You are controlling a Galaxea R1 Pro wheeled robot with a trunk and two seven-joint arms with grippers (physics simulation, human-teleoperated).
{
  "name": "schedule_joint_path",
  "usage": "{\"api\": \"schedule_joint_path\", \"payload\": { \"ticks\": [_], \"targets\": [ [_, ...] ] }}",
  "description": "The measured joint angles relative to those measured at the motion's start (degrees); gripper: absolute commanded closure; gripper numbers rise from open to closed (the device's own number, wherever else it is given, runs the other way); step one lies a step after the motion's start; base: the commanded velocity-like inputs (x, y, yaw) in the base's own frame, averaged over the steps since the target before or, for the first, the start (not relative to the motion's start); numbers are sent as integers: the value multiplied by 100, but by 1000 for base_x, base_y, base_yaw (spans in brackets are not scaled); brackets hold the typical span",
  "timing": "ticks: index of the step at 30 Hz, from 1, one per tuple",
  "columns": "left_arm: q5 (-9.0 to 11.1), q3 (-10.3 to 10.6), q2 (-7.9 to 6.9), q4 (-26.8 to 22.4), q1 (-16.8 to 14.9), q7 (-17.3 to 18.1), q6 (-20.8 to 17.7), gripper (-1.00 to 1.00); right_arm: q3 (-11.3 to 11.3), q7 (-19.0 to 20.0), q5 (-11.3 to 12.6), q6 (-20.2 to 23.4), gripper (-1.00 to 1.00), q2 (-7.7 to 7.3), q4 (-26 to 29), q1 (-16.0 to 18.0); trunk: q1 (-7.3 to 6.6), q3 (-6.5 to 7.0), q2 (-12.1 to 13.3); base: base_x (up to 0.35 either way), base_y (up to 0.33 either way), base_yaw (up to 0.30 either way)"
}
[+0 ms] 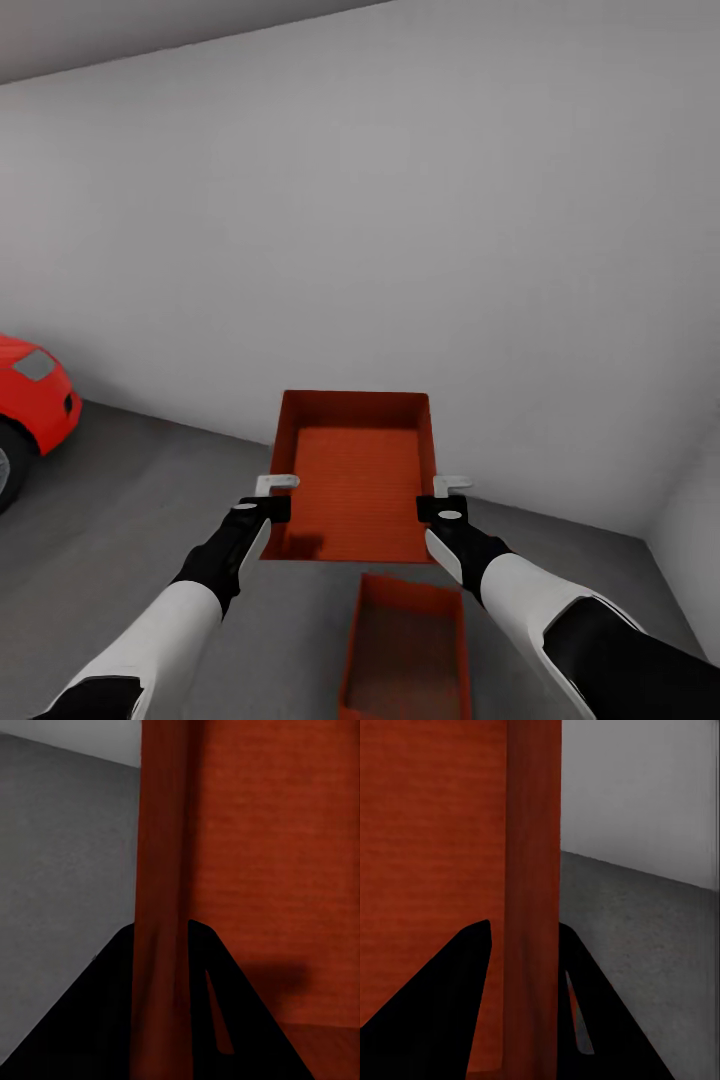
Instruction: Move the two storage containers from the living room to the garage. In the garage, place one container on the floor and stack the other container on top of it (either order is fine).
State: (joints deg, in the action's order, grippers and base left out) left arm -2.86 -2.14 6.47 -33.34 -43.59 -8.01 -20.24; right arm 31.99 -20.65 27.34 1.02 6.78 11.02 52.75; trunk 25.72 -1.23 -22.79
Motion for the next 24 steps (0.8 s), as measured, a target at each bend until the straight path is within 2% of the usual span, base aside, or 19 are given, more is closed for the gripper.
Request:
{"api": "schedule_joint_path", "payload": {
  "ticks": [12, 24],
  "targets": [
    [-8, -5, 6, -2, 0, -1, -2, 100, -3, 6, -3, 1, 100, -4, 0, 0, 0, 0, 0, 233, 0, -231],
    [-2, -1, 1, -3, 1, -1, -3, 100, -2, 5, -2, 0, 100, -1, -2, 1, -1, 0, 0, 283, 0, -18]
  ]
}}
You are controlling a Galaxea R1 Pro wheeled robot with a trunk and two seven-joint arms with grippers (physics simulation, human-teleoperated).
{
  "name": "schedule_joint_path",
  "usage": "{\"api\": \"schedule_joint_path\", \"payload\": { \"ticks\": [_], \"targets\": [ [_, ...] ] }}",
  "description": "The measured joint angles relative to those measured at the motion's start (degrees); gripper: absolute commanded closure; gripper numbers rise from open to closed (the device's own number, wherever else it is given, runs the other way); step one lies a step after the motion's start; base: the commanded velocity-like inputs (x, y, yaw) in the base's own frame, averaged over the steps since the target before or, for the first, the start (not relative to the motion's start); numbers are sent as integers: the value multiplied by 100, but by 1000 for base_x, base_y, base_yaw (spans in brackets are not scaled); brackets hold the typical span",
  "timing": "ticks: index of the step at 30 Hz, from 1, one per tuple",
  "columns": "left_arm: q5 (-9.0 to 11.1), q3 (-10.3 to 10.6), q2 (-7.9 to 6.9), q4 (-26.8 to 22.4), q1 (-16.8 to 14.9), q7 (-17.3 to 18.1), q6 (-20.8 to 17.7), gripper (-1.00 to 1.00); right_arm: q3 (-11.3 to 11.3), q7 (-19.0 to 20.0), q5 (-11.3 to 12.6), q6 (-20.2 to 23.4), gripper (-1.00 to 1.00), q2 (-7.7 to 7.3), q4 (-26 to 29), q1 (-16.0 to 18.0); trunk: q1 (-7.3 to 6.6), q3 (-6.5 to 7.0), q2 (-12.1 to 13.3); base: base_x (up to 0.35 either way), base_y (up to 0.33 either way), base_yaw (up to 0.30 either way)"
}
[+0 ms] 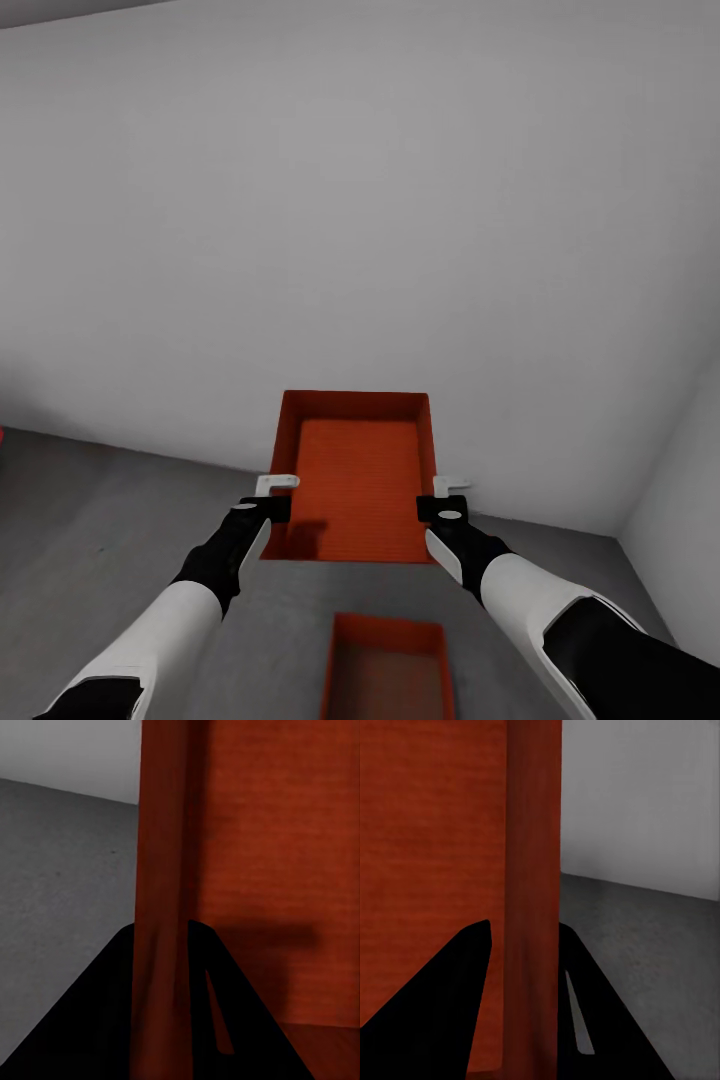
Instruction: Move the two storage containers from the living room to the garage. In the garage, place one container on the floor and stack the other container on top of it (either order is fine).
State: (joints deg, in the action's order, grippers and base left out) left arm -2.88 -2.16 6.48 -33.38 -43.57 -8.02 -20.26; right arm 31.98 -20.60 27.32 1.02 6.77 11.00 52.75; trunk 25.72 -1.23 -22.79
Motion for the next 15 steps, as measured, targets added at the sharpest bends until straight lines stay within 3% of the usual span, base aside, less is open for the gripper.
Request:
{"api": "schedule_joint_path", "payload": {
  "ticks": [3, 7, 15],
  "targets": [
    [-1, -1, 1, 0, 0, 0, 1, 100, 0, 1, 0, 0, 100, -1, 0, 0, 1, 0, 1, 224, 0, 0],
    [0, 1, 0, 1, 0, 1, 7, 100, -1, -1, -2, -7, 100, 0, 0, 0, 3, 0, 0, 42, 0, -60],
    [4, 3, -2, 3, -1, 2, 11, 100, 6, -8, 5, -9, 100, 2, 2, -1, 3, 0, 1, 4, 0, -214]
  ]
}}
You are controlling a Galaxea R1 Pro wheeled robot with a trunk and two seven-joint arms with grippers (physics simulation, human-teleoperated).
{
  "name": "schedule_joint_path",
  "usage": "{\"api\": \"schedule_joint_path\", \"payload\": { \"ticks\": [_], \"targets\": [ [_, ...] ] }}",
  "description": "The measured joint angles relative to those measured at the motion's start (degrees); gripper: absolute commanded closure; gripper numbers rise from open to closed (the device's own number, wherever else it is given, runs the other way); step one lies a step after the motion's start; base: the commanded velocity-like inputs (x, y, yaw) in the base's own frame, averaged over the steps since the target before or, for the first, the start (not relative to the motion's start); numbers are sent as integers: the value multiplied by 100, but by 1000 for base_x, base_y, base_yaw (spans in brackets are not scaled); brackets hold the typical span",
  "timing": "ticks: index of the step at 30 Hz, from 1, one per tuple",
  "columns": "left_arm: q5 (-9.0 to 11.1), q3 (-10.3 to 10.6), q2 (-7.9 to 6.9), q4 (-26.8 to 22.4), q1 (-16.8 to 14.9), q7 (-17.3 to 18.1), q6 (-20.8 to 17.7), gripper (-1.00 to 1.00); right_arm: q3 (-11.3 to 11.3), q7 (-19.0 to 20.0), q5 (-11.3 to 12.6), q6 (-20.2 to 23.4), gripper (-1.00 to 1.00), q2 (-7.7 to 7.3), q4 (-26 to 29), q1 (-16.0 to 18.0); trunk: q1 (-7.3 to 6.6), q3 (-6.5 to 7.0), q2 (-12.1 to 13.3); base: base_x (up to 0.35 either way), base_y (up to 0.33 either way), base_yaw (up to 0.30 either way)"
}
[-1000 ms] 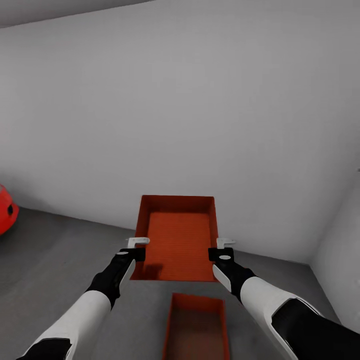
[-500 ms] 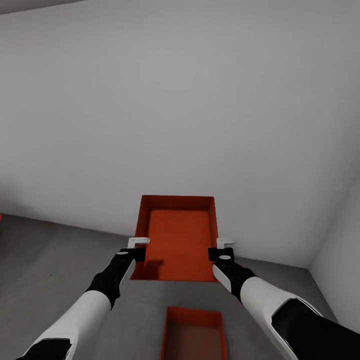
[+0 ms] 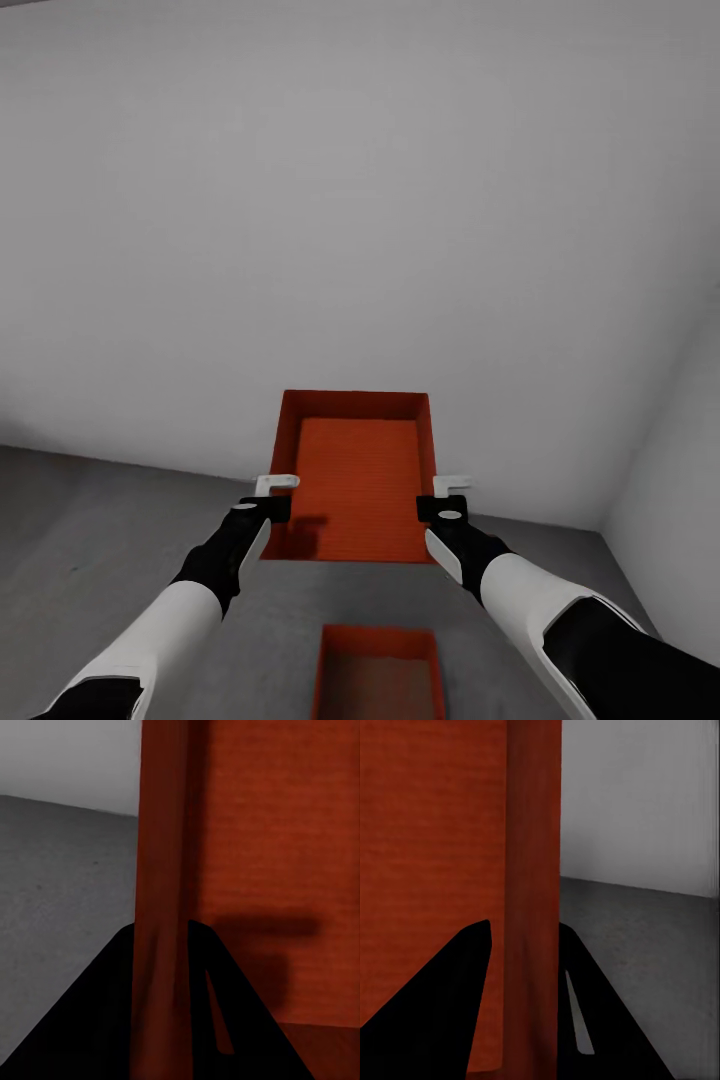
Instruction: Move the two storage containers from the living room to the garage. In the garage, place one container on the floor and stack the other container on top of it (either order is fine).
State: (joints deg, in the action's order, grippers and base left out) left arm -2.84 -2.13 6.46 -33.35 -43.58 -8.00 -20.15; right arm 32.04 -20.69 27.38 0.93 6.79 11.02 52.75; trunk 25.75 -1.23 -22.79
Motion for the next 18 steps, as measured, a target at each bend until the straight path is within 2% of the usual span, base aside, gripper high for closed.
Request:
{"api": "schedule_joint_path", "payload": {
  "ticks": [13, 18],
  "targets": [
    [-5, -2, 2, -1, 0, 0, -3, 100, -3, 4, -2, 2, 100, -2, 0, 0, 0, 0, 0, 0, 0, -234],
    [-8, -4, 3, -3, 1, -1, -3, 100, 1, 5, 2, 0, 100, -2, -1, 0, 0, 0, 0, 0, 0, -76]
  ]
}}
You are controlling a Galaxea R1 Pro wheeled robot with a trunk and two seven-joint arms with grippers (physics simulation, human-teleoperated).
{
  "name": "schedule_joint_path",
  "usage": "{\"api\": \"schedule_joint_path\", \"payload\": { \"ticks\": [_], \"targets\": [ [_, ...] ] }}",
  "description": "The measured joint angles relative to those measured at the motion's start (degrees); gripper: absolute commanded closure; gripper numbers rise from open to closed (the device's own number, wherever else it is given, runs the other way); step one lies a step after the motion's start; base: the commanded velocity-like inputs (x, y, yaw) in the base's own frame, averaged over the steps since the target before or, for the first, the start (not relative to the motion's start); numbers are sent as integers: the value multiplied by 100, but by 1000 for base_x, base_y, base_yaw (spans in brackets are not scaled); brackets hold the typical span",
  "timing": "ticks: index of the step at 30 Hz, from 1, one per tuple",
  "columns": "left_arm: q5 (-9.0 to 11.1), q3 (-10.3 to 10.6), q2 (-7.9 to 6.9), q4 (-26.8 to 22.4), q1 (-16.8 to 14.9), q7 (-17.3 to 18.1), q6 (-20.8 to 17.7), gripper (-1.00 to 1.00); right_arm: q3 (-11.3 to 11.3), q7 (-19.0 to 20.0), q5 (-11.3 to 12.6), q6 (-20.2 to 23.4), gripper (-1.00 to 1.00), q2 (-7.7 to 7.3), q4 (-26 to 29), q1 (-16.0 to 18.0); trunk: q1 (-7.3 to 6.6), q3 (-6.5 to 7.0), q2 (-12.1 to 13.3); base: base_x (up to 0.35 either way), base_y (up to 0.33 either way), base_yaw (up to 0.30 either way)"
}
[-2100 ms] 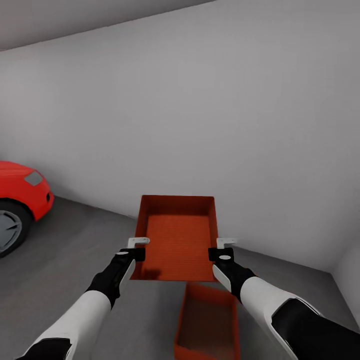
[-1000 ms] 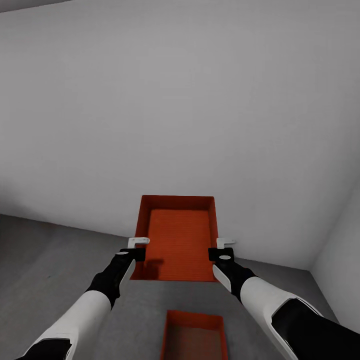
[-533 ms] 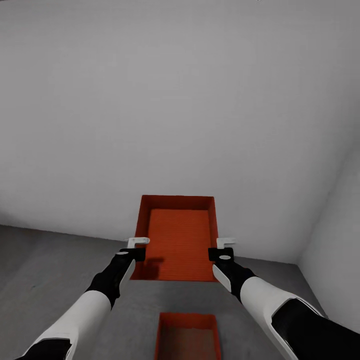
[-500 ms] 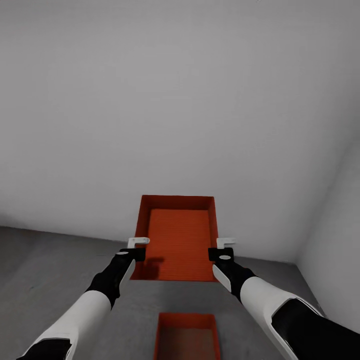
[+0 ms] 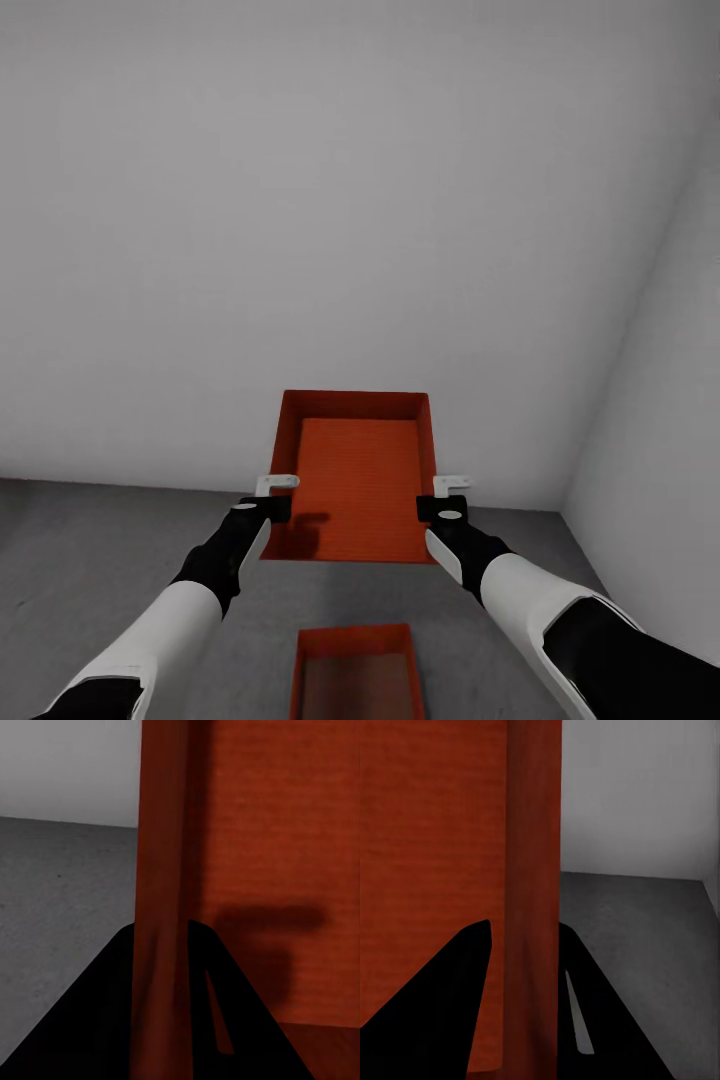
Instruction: Move the two storage containers from the living room to the garage. In the garage, place one container on the floor and stack the other container on top of it (either order is fine).
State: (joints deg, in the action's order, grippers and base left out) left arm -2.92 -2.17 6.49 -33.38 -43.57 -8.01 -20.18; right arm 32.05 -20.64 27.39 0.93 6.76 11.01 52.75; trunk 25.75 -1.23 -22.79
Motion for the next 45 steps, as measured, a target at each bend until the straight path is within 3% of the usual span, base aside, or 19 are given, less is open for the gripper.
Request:
{"api": "schedule_joint_path", "payload": {
  "ticks": [45],
  "targets": [
    [-12, -9, -22, -1, 1, 36, -48, 100, -45, -5, -35, 24, 100, 30, -28, 1, 0, 0, 0, 0, 0, -1]
  ]
}}
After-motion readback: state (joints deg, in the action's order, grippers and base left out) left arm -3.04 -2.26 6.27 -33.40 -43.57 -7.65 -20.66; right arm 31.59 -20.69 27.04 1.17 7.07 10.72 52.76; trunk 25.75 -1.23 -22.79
